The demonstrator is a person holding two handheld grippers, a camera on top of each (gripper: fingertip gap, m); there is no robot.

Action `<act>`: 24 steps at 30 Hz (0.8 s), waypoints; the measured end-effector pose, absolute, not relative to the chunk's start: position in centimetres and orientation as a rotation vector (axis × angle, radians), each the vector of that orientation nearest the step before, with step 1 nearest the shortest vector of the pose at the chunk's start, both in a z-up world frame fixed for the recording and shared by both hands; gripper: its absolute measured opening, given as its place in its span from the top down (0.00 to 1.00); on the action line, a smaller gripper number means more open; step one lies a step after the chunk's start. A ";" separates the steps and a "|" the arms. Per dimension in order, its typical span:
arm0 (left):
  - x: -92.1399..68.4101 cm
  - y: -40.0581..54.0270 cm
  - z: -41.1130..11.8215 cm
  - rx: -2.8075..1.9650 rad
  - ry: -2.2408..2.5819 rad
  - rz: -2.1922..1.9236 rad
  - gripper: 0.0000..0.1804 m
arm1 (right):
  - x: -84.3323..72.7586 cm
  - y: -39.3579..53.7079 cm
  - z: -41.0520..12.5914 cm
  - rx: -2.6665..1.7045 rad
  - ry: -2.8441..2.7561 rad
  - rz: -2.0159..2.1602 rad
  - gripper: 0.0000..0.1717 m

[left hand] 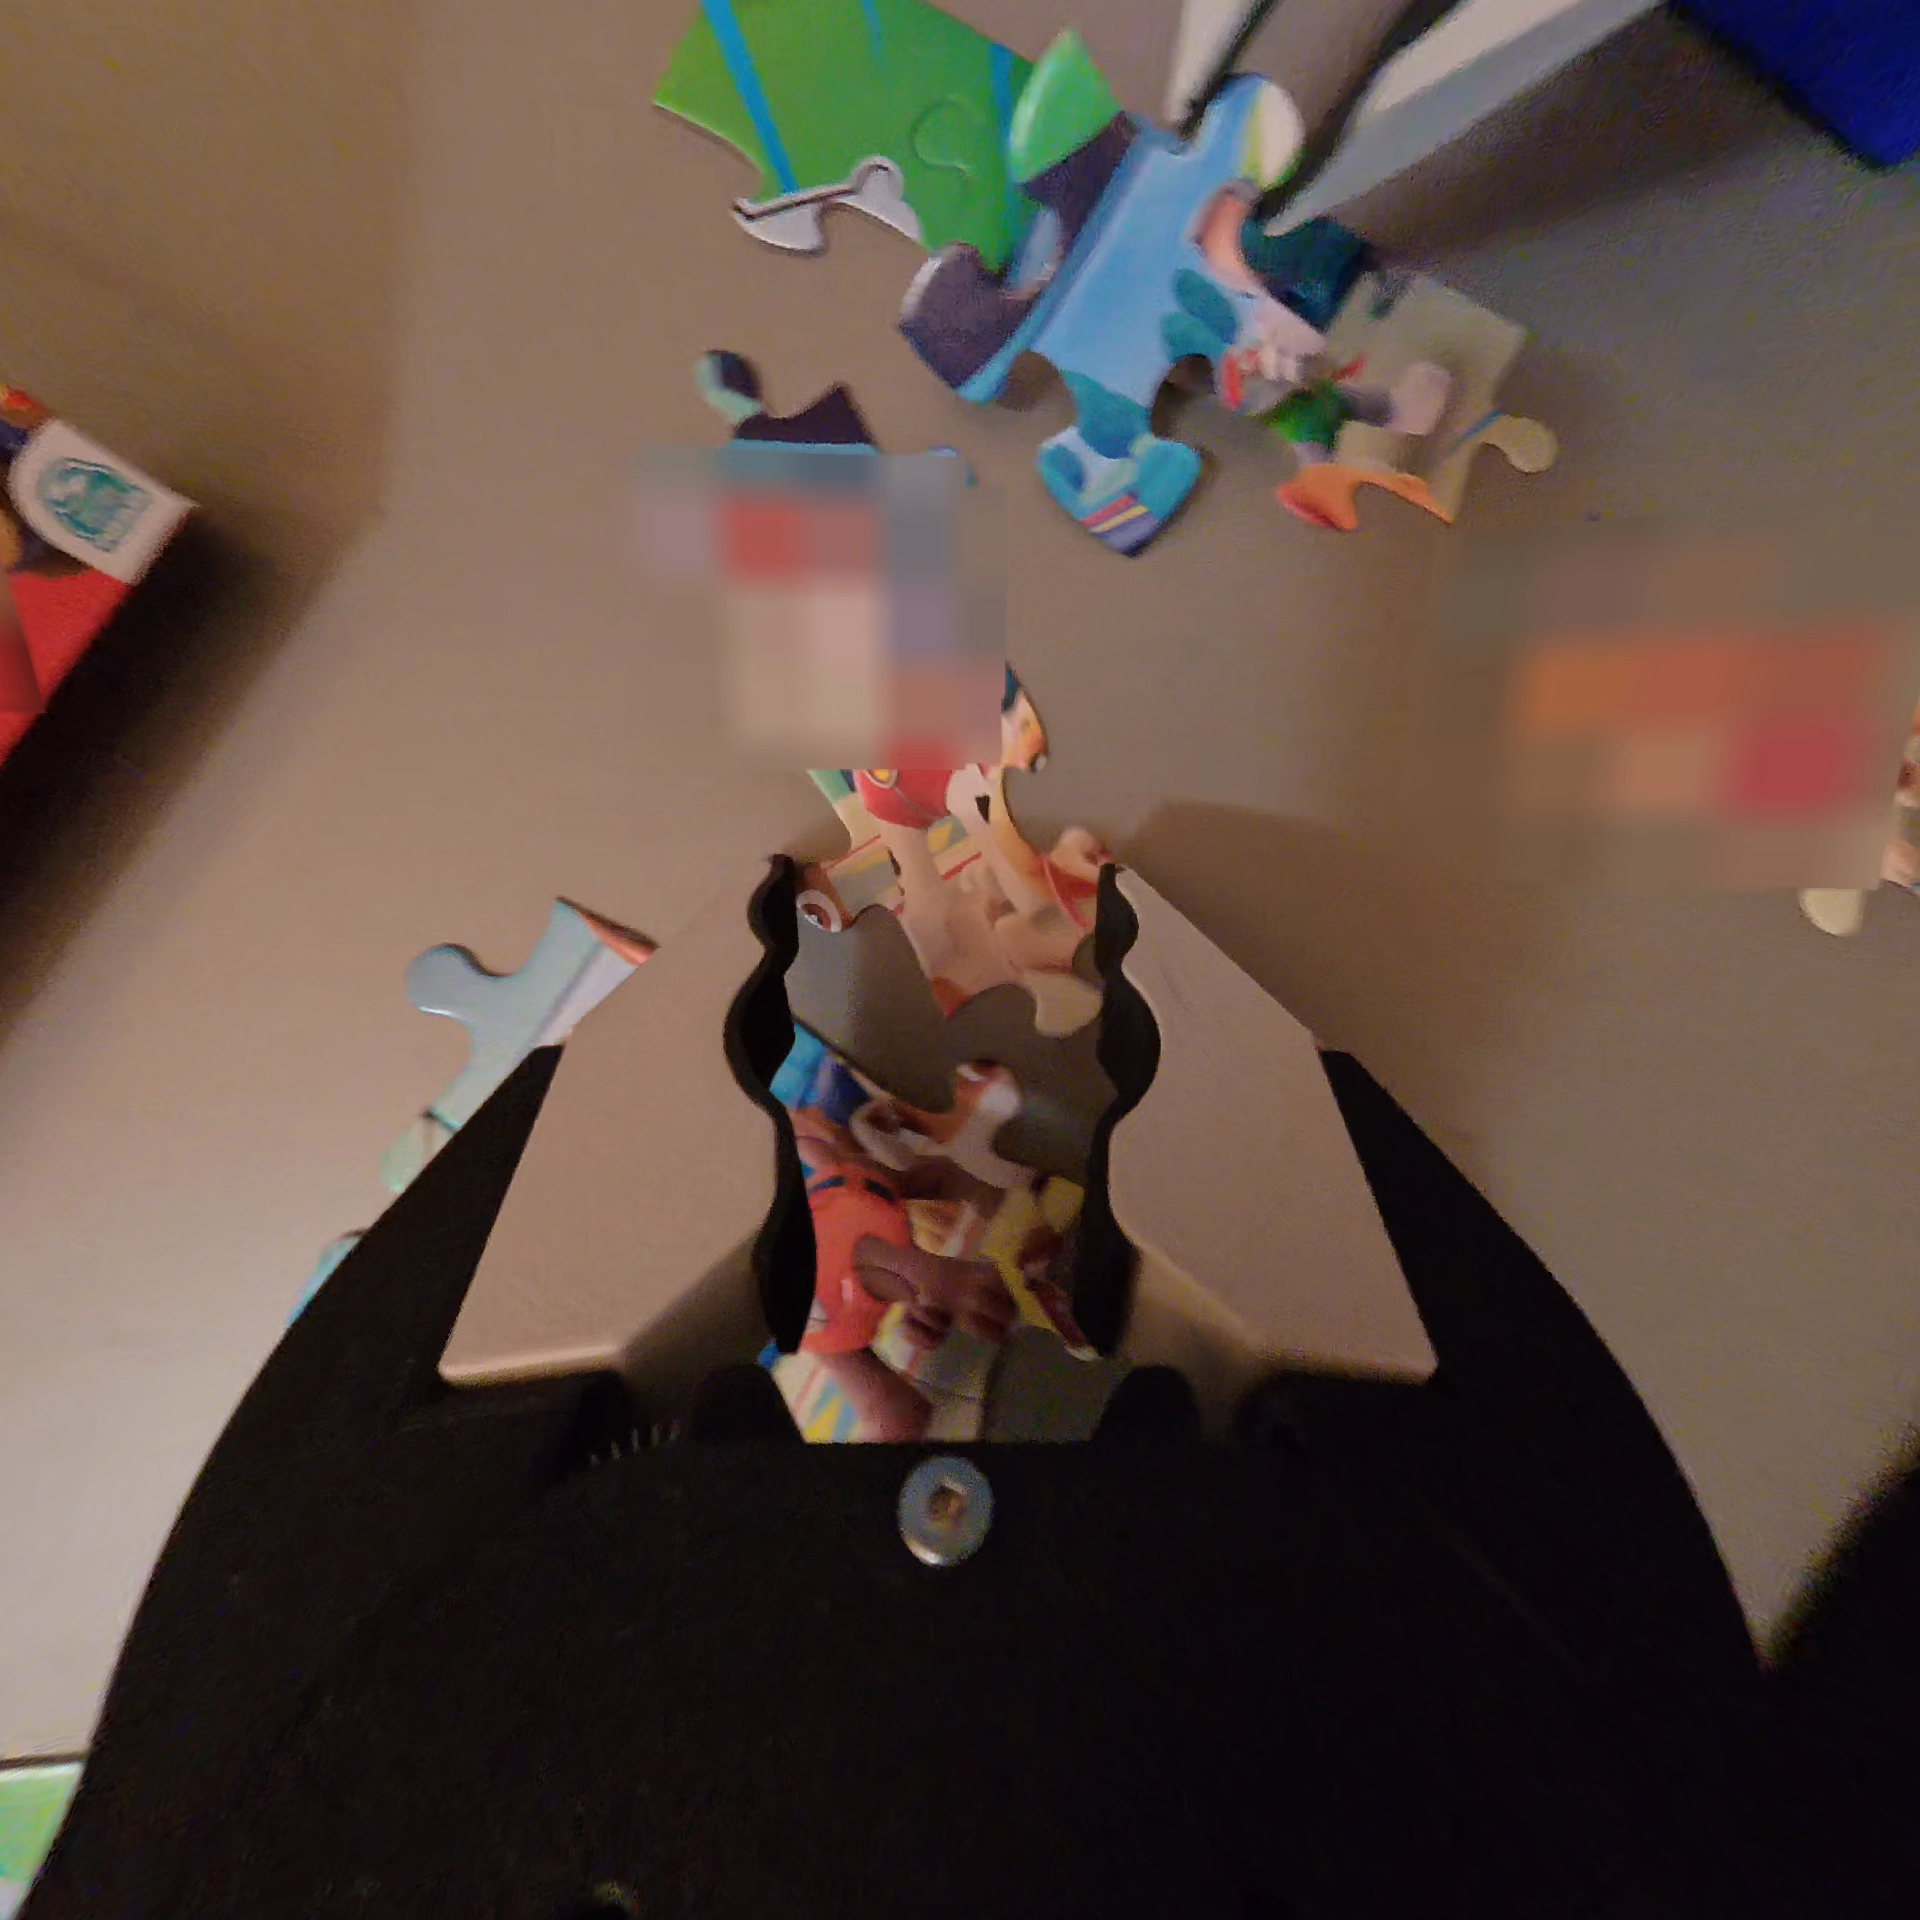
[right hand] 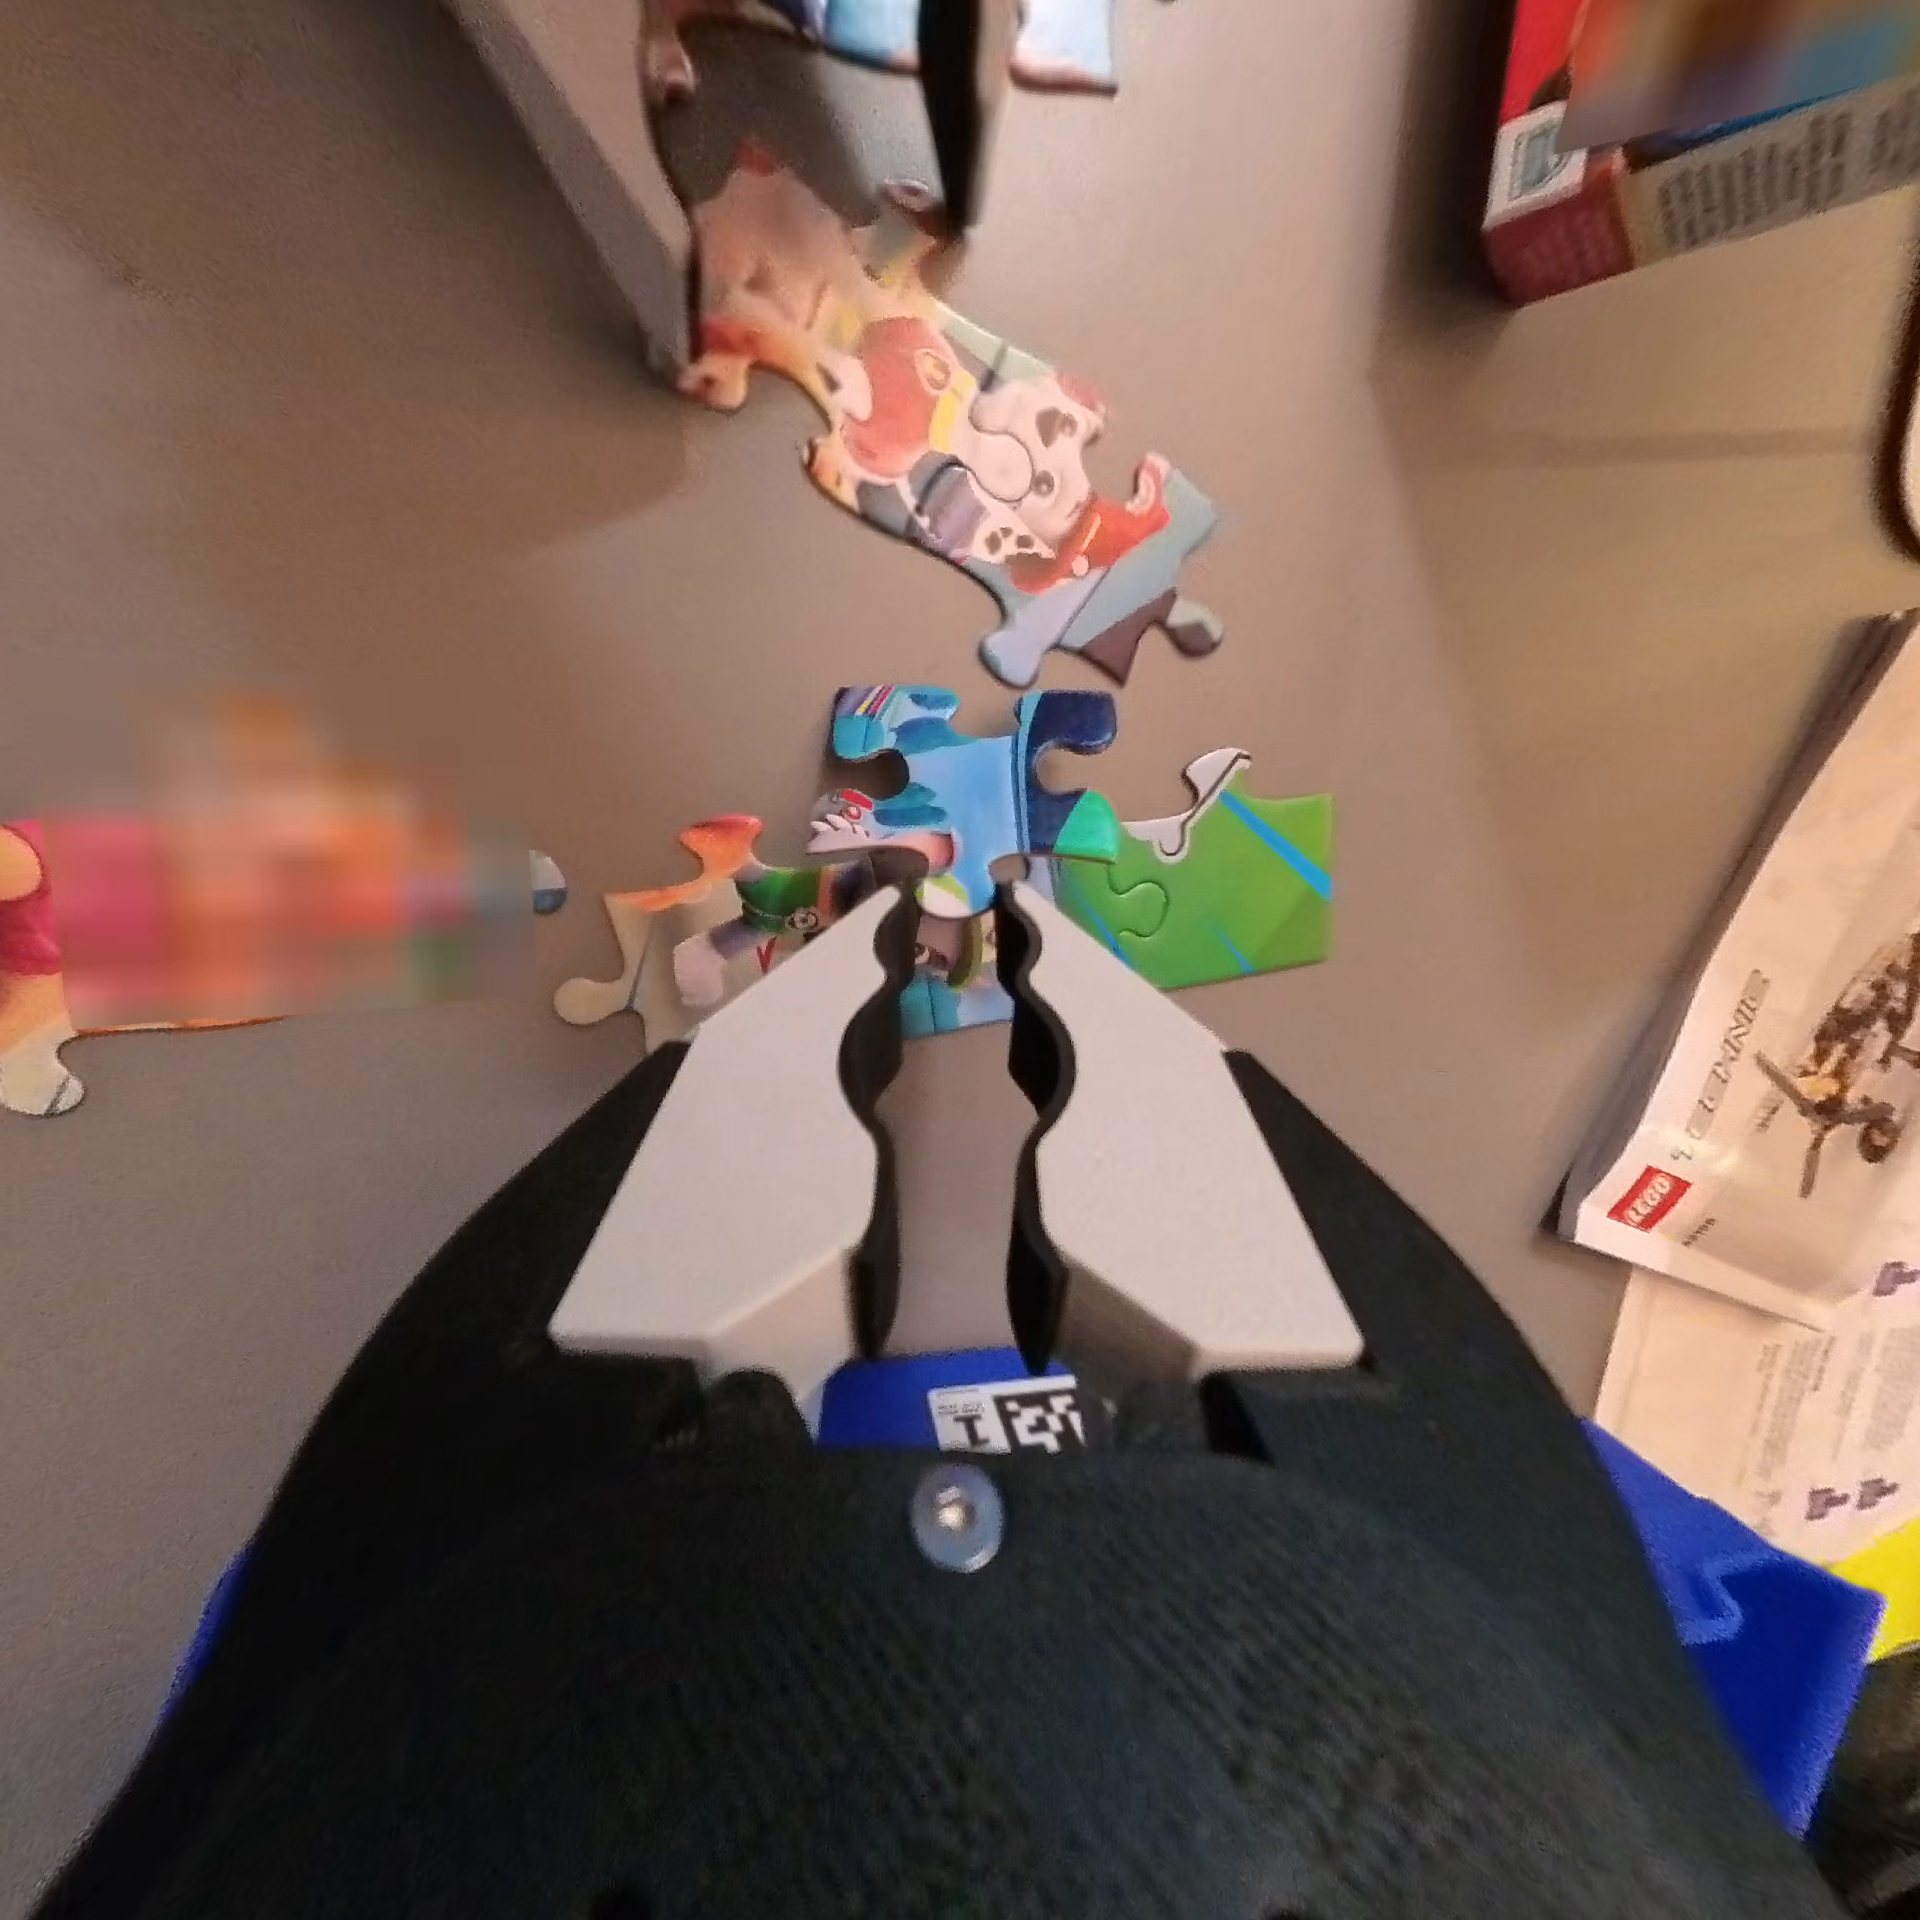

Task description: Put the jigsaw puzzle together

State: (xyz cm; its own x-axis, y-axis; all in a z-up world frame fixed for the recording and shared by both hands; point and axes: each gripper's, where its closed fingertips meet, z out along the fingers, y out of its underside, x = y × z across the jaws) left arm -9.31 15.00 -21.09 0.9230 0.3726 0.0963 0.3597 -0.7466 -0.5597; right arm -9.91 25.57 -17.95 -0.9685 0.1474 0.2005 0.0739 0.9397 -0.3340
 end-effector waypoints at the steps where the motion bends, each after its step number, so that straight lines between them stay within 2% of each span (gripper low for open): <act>1: -8.5 15.1 -21.0 -2.483 -0.515 -0.014 0.69 | -9.9 25.7 -18.1 -0.172 -2.891 0.465 0.93; 6: -5.4 15.7 -20.5 -2.453 -0.496 -0.221 0.69 | -9.4 25.9 -19.1 -0.156 -2.971 0.374 0.93; 12: -8.6 16.9 -19.3 -2.355 -0.514 -0.088 0.66 | -10.3 25.5 -18.8 -0.107 -2.982 0.316 0.92; 17: -10.2 16.7 -21.2 -2.505 -0.469 0.135 0.63 | -10.2 25.9 -19.9 -0.046 -3.074 0.078 0.92; 20: -10.6 15.7 -21.1 -2.500 -0.540 0.076 0.69 | -10.3 26.0 -20.8 -0.055 -3.120 0.039 0.92; 24: -11.2 14.5 -20.7 -2.483 -0.580 0.001 0.69 | -10.9 25.8 -21.0 -0.037 -3.103 0.049 0.92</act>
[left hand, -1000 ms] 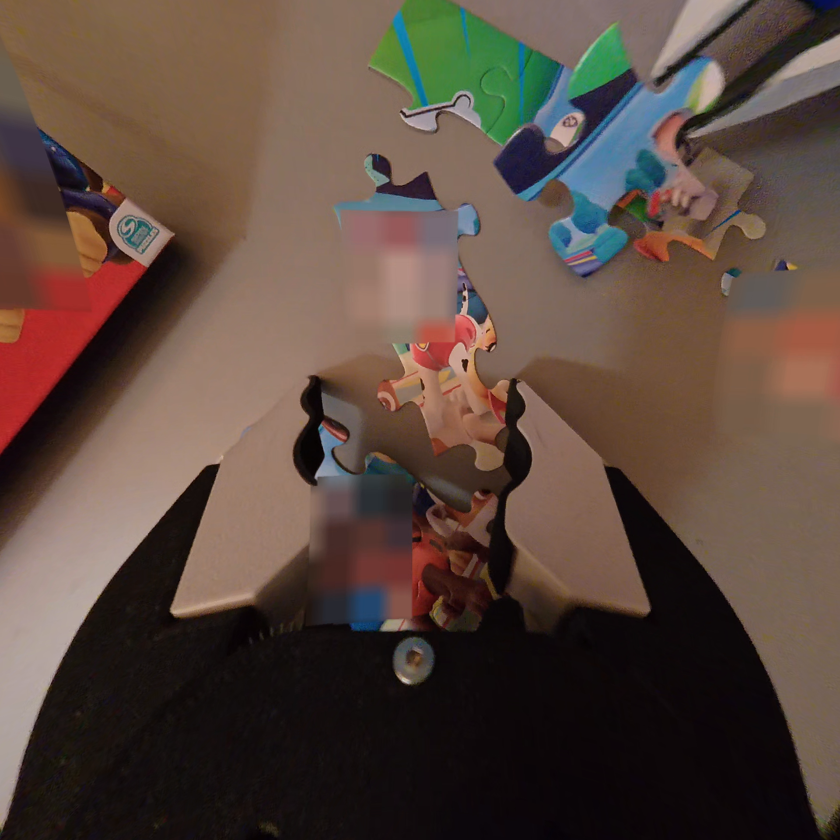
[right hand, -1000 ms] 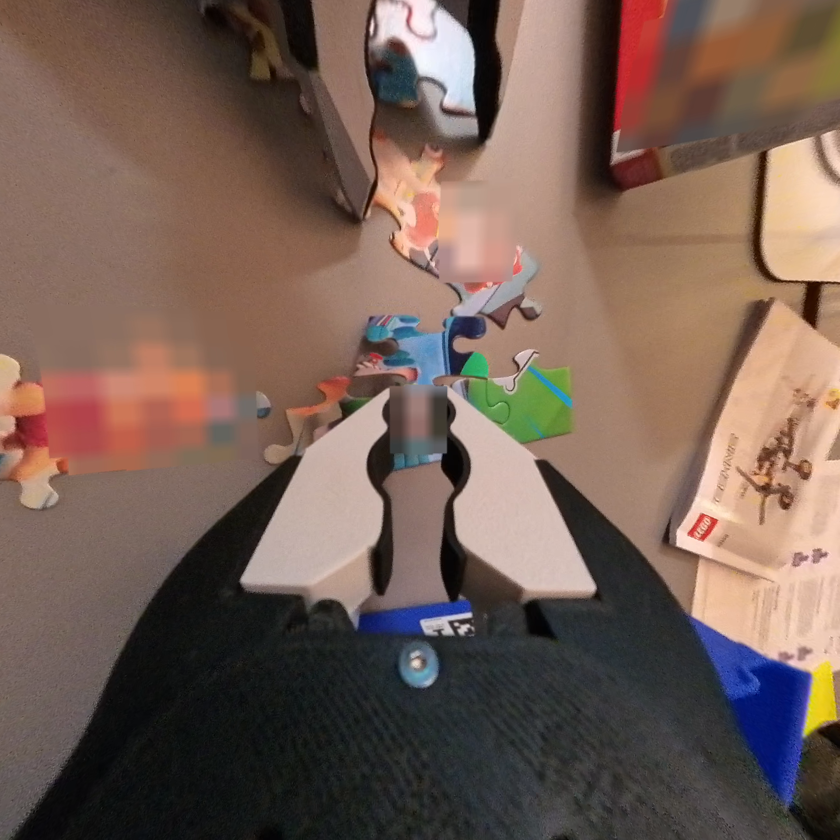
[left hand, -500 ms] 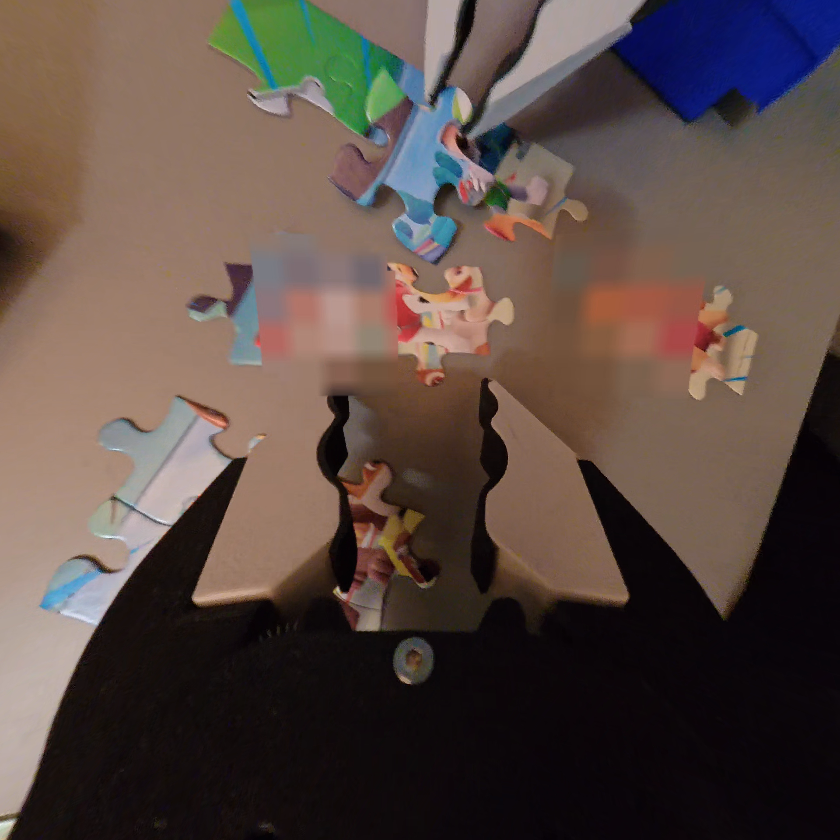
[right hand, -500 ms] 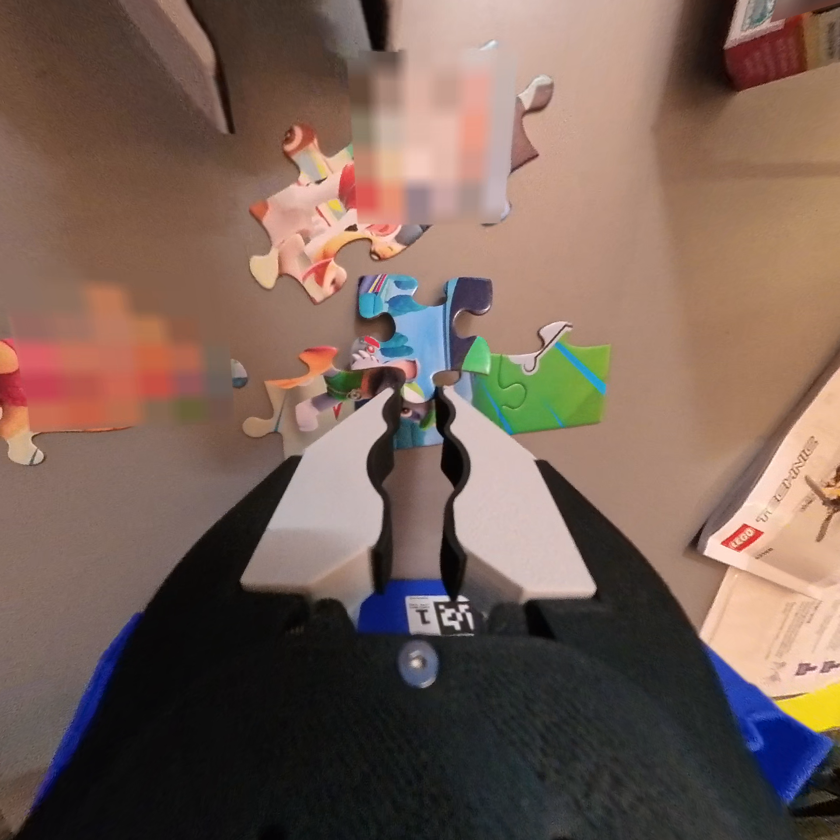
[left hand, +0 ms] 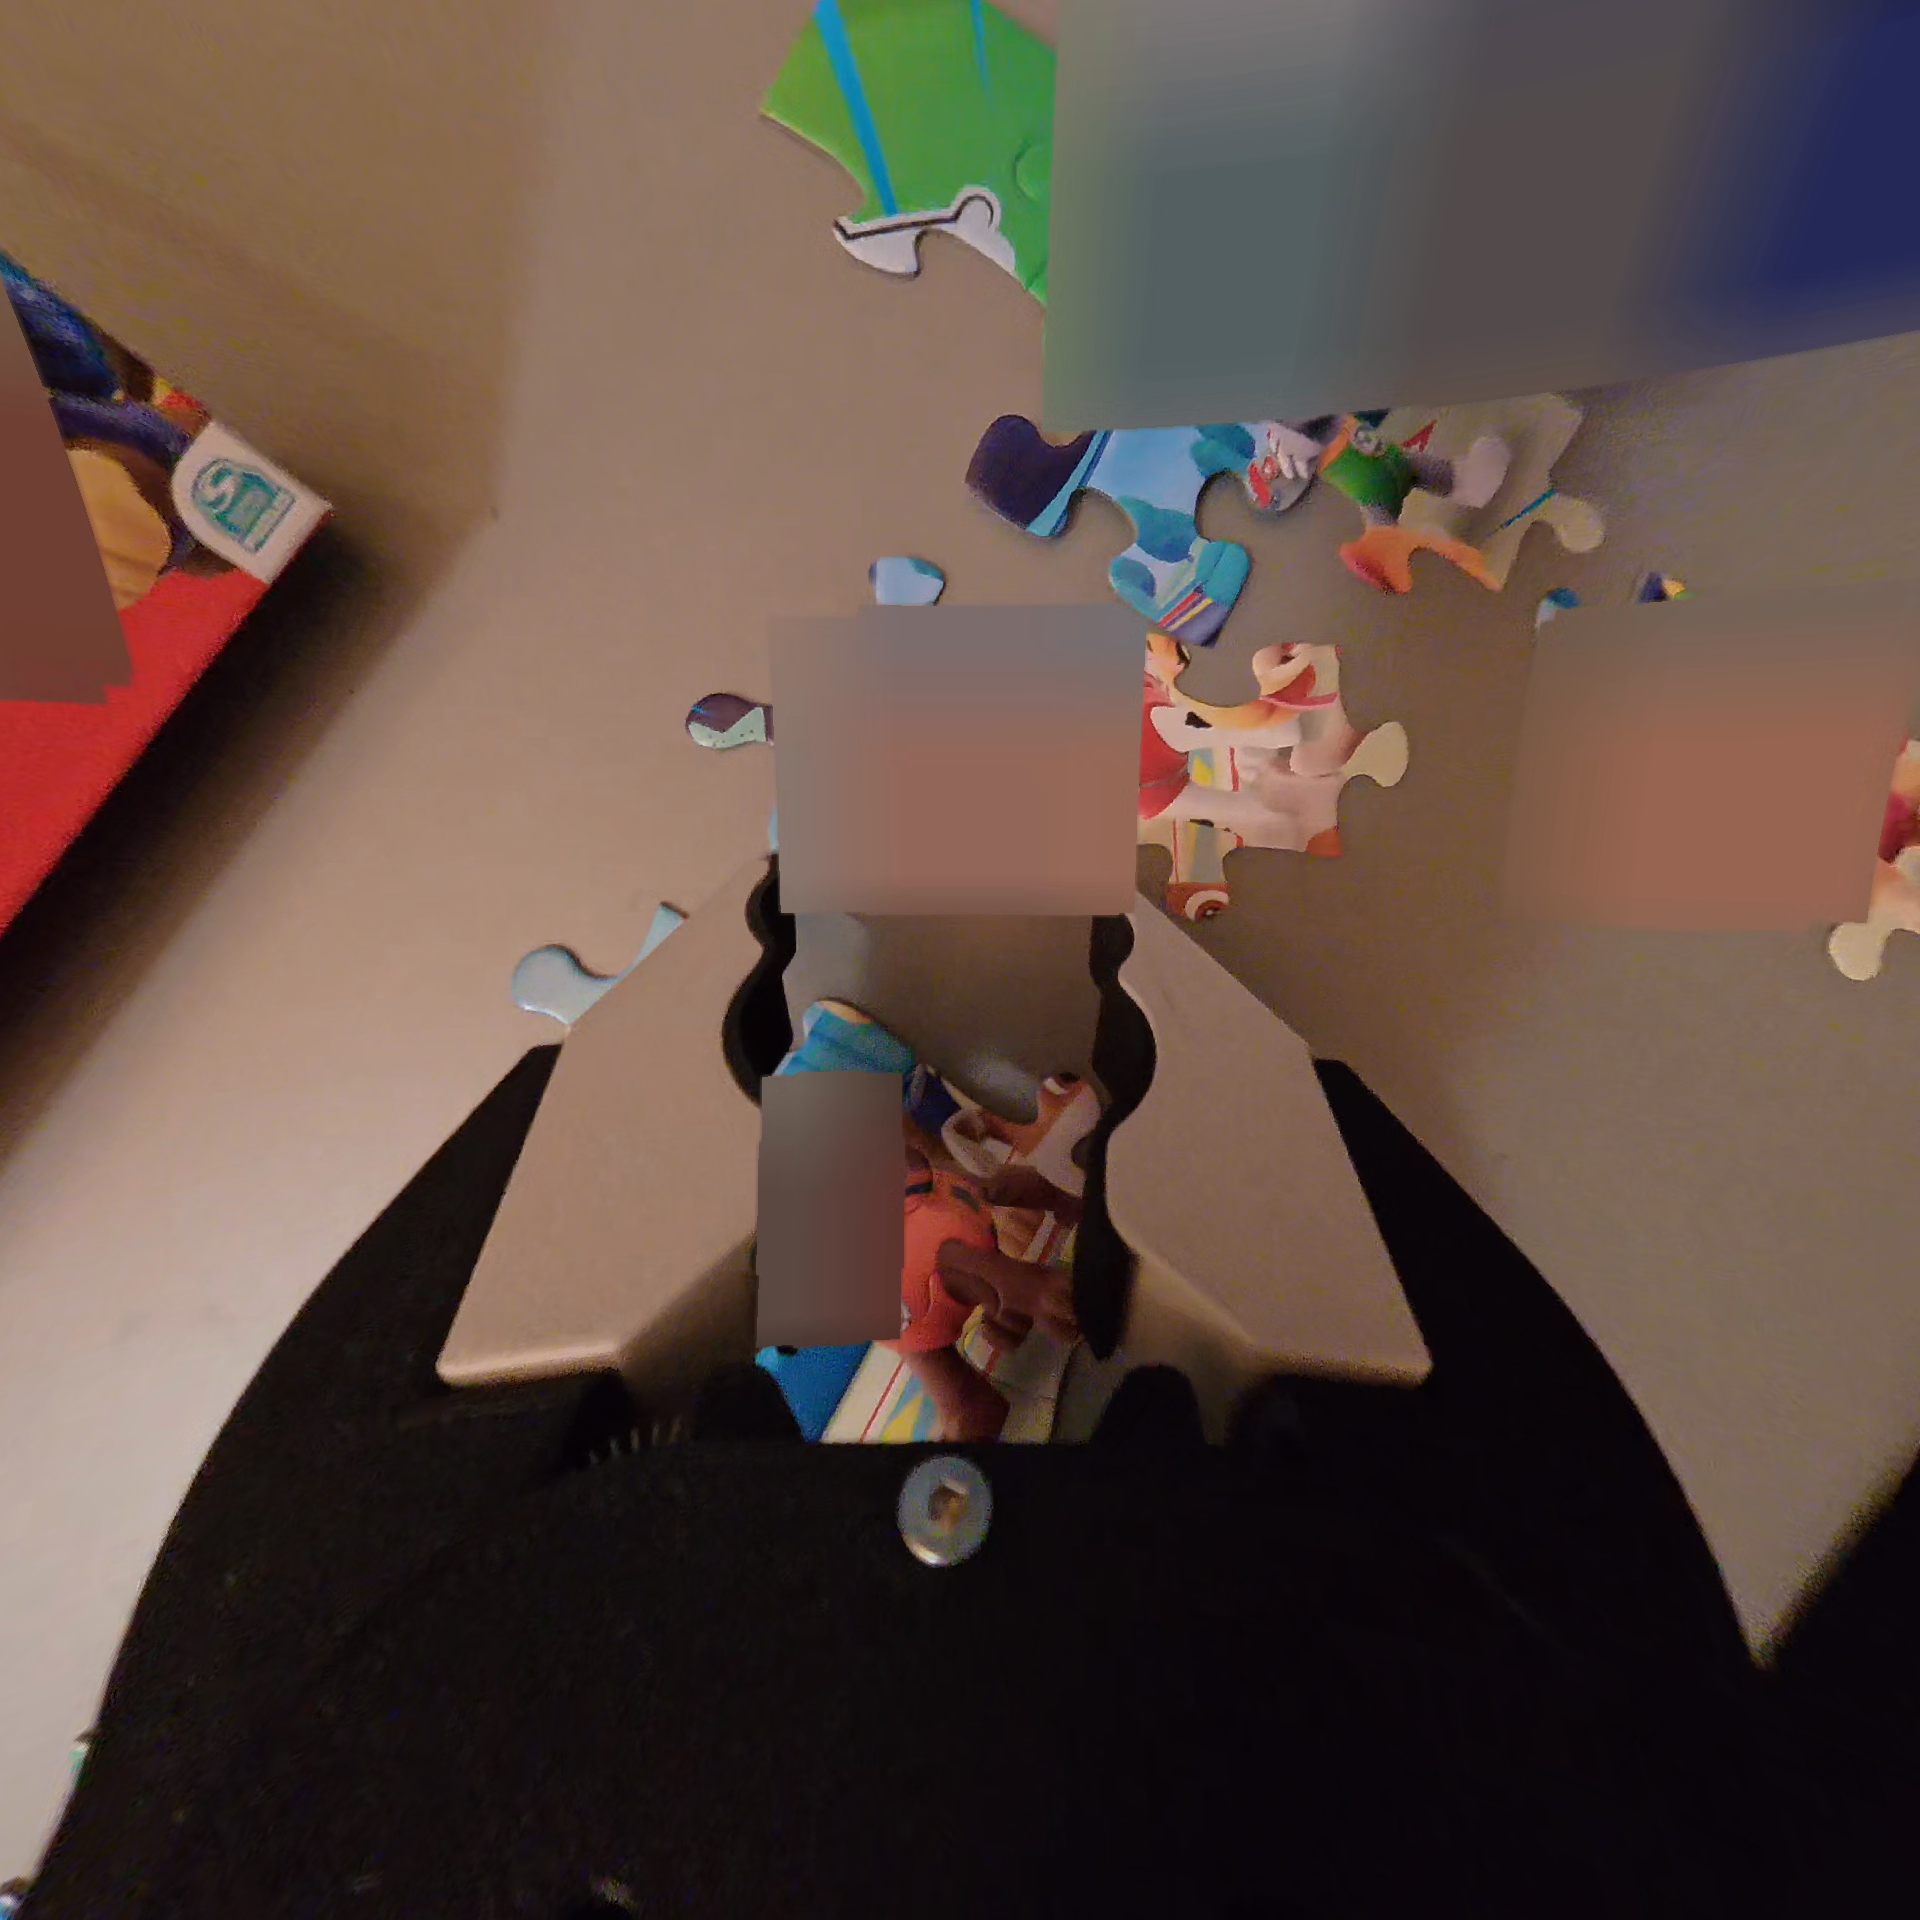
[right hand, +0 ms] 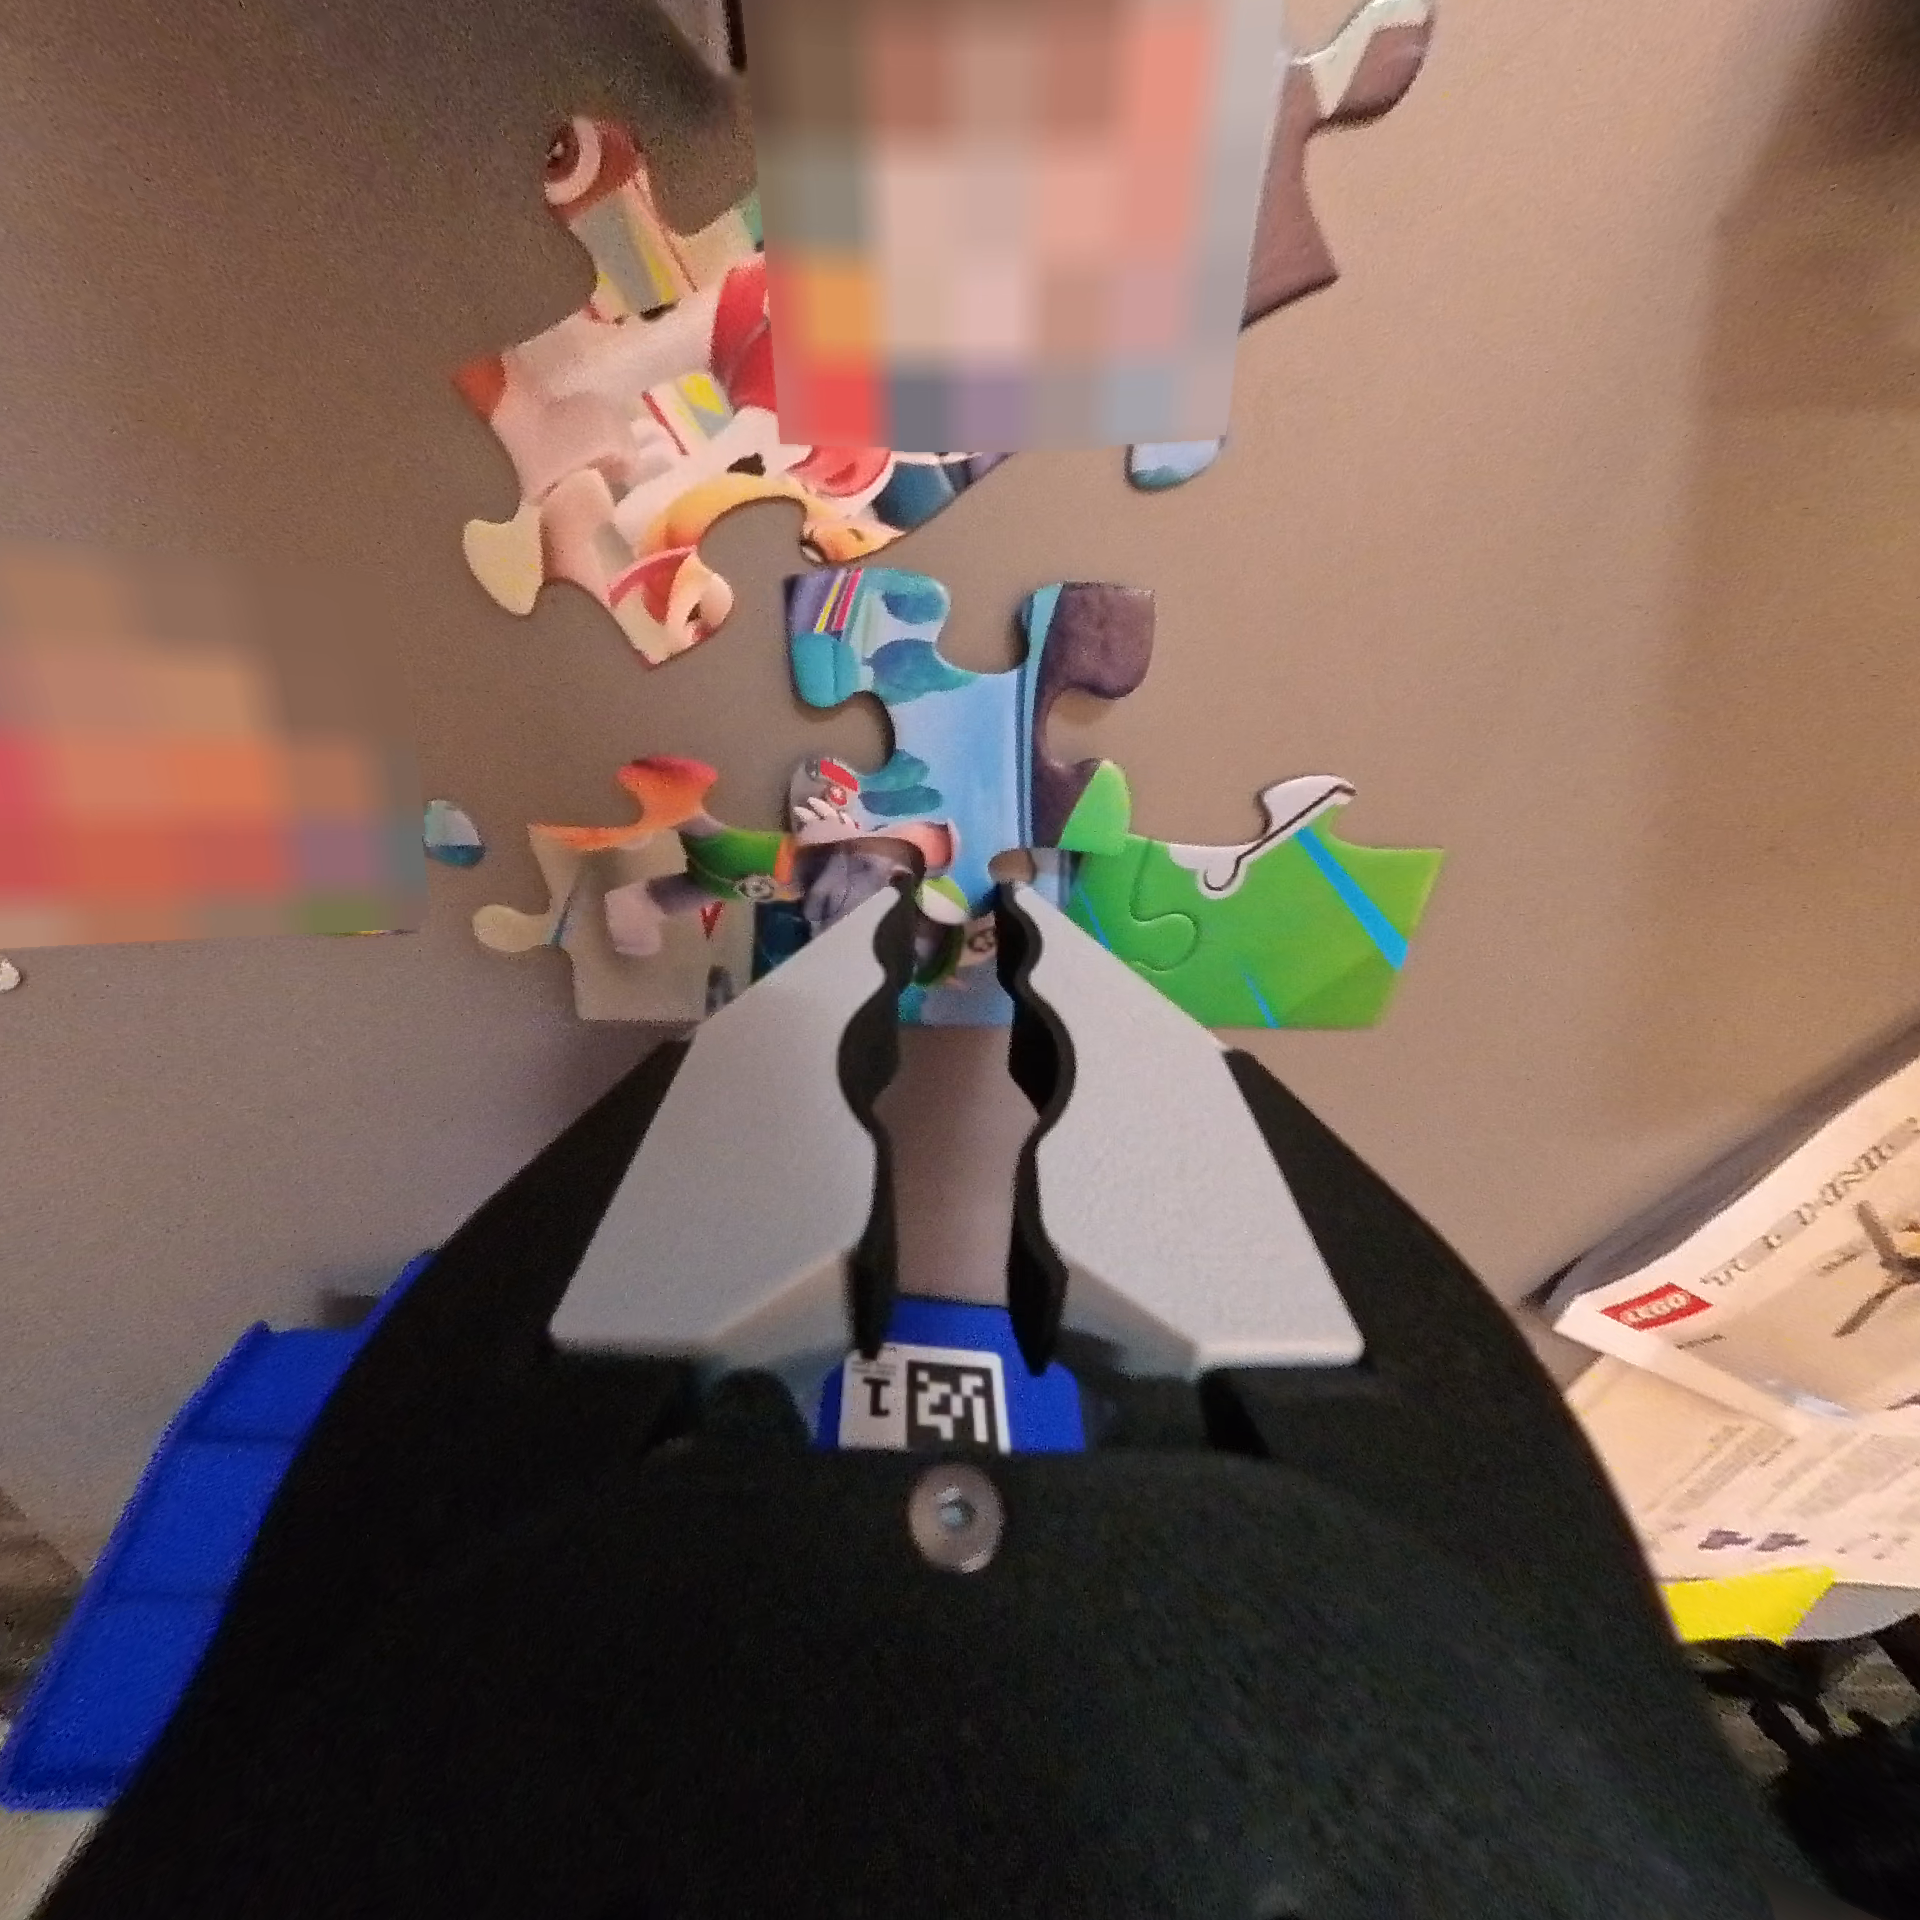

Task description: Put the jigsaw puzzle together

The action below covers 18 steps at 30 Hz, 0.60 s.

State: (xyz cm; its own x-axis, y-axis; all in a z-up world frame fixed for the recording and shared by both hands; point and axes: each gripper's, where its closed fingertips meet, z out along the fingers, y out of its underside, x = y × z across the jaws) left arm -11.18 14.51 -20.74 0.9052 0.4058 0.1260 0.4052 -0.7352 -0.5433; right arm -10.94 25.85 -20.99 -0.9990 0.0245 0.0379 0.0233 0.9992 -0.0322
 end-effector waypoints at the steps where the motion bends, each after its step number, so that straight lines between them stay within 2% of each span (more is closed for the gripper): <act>1: -11.2 14.5 -20.4 -2.460 -0.587 -0.019 0.69 | -11.1 25.8 -20.8 -0.037 -3.095 0.052 0.93; 7: -10.2 17.0 -17.0 -2.287 -0.464 -0.121 0.69 | -10.8 26.5 -19.1 -0.153 -3.037 0.108 0.86; 11: -9.5 19.0 -17.3 -2.315 -0.371 -0.148 0.68 | -10.7 27.3 -15.9 -0.528 -2.793 0.175 0.88; 14: -9.2 20.7 -17.8 -2.354 -0.339 -0.172 0.67 | -8.0 24.6 -13.4 -0.991 -2.637 0.514 0.82; 16: -9.3 21.9 -17.9 -2.373 -0.316 -0.153 0.67 | -7.1 22.2 -11.8 -1.188 -2.449 0.860 0.80; 18: -9.9 22.9 -18.4 -2.400 -0.288 -0.077 0.67 | -7.3 22.2 -11.6 -1.326 -2.185 1.033 0.79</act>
